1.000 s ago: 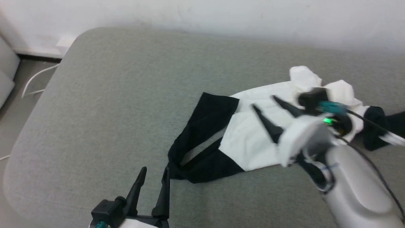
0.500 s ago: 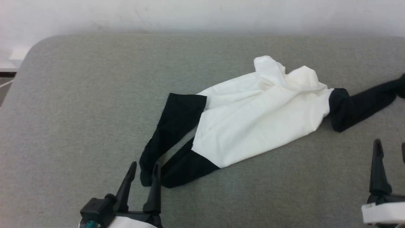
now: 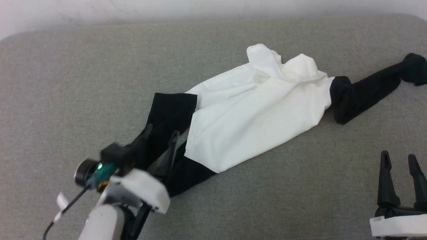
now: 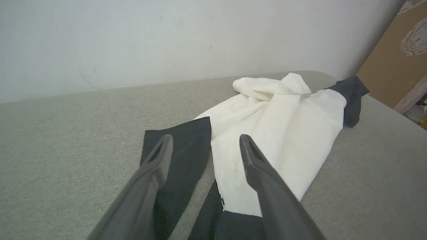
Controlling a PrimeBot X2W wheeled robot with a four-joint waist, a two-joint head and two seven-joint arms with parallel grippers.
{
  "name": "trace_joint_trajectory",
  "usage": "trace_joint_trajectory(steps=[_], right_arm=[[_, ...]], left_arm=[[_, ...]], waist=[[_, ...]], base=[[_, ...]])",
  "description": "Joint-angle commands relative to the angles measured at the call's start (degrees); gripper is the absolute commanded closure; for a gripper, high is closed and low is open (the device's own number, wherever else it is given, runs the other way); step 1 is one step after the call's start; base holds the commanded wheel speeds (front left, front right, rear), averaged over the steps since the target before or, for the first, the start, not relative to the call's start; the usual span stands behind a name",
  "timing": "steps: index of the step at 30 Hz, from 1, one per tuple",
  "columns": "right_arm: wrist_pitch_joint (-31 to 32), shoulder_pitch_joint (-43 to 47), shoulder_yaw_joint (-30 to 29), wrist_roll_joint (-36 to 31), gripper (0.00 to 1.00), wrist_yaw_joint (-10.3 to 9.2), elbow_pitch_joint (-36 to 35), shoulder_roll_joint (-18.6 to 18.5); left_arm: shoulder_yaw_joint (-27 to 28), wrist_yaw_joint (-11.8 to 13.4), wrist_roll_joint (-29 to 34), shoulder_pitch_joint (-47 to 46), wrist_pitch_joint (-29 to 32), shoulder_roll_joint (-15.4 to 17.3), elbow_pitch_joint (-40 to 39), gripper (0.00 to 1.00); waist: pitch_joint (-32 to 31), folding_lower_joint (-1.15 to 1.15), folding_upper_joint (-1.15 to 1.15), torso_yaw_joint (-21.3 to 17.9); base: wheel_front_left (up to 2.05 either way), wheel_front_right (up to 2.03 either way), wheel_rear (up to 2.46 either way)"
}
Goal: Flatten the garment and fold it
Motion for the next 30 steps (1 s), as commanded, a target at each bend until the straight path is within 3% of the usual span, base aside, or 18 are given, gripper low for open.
trace_joint_trajectory(steps=[1, 5, 8, 14, 21, 22, 23, 24, 30], right_arm=[[-0.3, -0.8, -0.2, -0.2, 0.00, -0.04, 0.2, 0.1], [-0.3, -1.5, -0.1, -0.1, 0.00, -0.04, 0.6, 0.1], [-0.3, -2.1, 0.7, -0.1, 0.00, -0.04, 0.9, 0.1], [-0.3, -3.0, 1.2, -0.3, 0.00, -0.04, 1.8, 0.1], [-0.3, -3.5, 1.4, -0.8, 0.00, -0.04, 2.8, 0.1], [-0.3, -3.5, 1.5, -0.9, 0.00, -0.04, 2.9, 0.1], [-0.3, -3.5, 1.5, -0.9, 0.00, -0.04, 3.1, 0.1], [-0.3, -3.5, 1.4, -1.0, 0.00, -0.04, 3.1, 0.1], [-0.3, -2.8, 1.3, -1.2, 0.00, -0.04, 3.4, 0.1]], left_arm=[[-1.1, -0.4, 0.2, -1.8, 3.2, 0.3, 0.5, 0.00], [-5.0, -1.0, -2.6, -7.6, 15.8, 0.5, 2.3, 0.00], [-6.8, -1.2, -4.5, -10.7, 21.3, 0.4, 3.3, 0.00], [-7.4, -1.2, -7.9, -14.1, 24.6, -1.5, 8.5, 0.00], [-8.5, -0.2, -6.7, -16.5, 27.6, -0.9, 17.6, 0.00], [-8.7, -0.3, -7.0, -16.6, 28.1, -1.0, 18.7, 0.07], [-8.8, -0.3, -7.1, -16.7, 28.3, -1.1, 19.6, 0.58], [-8.9, -0.3, -7.2, -17.0, 28.1, -1.3, 20.2, 1.00], [-9.3, -0.5, -7.7, -18.1, 25.2, -2.1, 21.8, 1.00]], waist=[[0.9, 0.00, 0.00, -0.1], [2.5, 0.00, 0.00, 0.0], [3.9, 0.00, 0.00, -0.1], [5.6, 0.00, 0.00, -0.4], [5.1, 0.00, 0.00, -0.9], [4.8, 0.00, 0.00, -0.9], [4.6, 0.00, 0.00, -1.0], [4.4, 0.00, 0.00, -1.0], [3.3, 0.00, 0.00, -0.5]], base=[[0.00, 0.00, 0.00], [0.00, 0.00, 0.00], [0.00, 0.00, 0.00], [0.00, 0.00, 0.00], [0.00, 0.00, 0.00], [0.00, 0.00, 0.00], [0.00, 0.00, 0.00], [0.00, 0.00, 0.00], [0.00, 0.00, 0.00]])
